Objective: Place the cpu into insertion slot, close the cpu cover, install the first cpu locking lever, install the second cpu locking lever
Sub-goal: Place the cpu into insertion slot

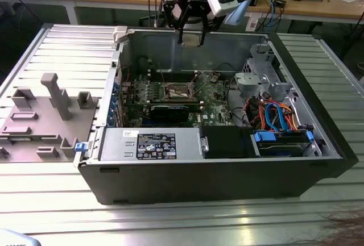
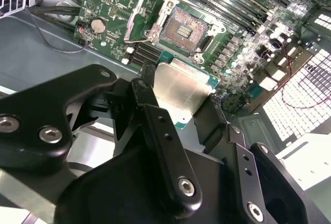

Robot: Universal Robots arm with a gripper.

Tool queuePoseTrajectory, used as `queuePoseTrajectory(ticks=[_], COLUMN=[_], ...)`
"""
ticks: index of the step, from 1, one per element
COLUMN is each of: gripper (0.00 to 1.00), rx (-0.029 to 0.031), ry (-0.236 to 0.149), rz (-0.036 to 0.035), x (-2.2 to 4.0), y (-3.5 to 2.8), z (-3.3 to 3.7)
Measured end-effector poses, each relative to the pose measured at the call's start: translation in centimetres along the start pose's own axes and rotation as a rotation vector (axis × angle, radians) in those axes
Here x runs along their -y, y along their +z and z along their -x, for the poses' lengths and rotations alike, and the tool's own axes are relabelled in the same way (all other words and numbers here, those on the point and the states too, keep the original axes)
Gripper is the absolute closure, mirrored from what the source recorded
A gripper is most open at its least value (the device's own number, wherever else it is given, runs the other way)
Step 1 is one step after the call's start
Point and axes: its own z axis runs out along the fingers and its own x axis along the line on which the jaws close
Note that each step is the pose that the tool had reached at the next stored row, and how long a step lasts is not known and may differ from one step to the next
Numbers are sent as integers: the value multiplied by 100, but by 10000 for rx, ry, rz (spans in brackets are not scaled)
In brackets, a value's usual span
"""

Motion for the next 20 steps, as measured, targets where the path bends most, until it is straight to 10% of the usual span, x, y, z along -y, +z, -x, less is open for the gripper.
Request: queuePoseTrajectory(ticks=[20], gripper=[45], rx=[0], ry=[0], rz=[0], x=[5], y=[53], z=[1])
